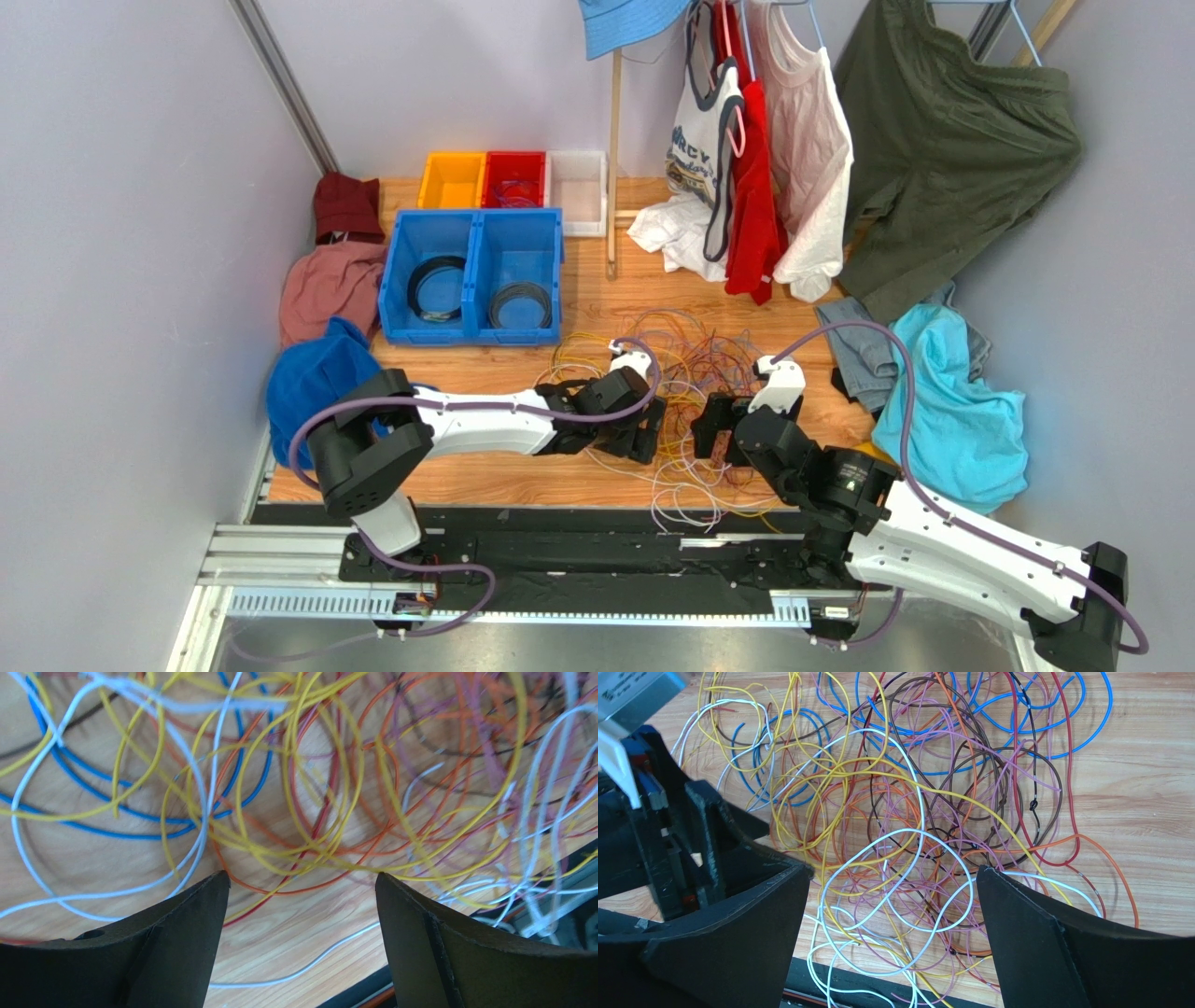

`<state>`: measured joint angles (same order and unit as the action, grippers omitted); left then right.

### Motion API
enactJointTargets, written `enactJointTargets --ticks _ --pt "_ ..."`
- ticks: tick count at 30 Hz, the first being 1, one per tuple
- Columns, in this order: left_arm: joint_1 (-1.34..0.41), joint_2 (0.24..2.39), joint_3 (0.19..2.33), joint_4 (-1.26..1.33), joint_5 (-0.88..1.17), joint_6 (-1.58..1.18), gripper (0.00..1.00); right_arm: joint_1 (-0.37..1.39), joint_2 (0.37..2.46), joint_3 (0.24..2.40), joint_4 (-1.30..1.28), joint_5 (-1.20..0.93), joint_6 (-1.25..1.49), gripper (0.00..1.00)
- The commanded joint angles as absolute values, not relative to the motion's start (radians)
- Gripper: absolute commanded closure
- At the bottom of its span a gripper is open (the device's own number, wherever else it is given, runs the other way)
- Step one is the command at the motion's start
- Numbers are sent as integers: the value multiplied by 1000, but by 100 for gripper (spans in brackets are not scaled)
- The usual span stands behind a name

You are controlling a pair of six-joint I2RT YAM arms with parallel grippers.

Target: Untangle the cables

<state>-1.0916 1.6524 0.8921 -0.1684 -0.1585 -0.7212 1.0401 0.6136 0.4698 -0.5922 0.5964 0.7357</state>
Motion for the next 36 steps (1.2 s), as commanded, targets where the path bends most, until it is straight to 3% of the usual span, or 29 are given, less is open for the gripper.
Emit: enactJointTargets --ticks 1,4,5,7,11,22,29,33,36 --pt "-1092 1704 948 -101 -187 -739 20 1043 609 468 -584 595 753 5" --pt "-1092 1715 953 -95 -192 -738 59 1043 607 469 -597 597 753 5" --pt "-1092 1712 953 -97 -193 -738 85 1043 606 469 -603 600 755 5" --pt "-1092 1692 945 -115 -201 -736 100 1045 601 469 -606 603 756 5" --pt "-1092 1594 911 -159 -245 -723 100 1043 592 468 -603 595 761 5" --pt "-1092 973 992 -399 -374 -557 100 1045 598 460 -531 560 742 4" --pt "-1092 962 1325 -629 -472 -420 100 1045 497 476 -414 465 700 4" --pt "-1092 1018 1460 -683 -479 -358 100 1045 378 419 -246 426 647 12" --pt "-1092 1066 1528 -707 -465 -334 100 1045 356 472 -141 368 545 13"
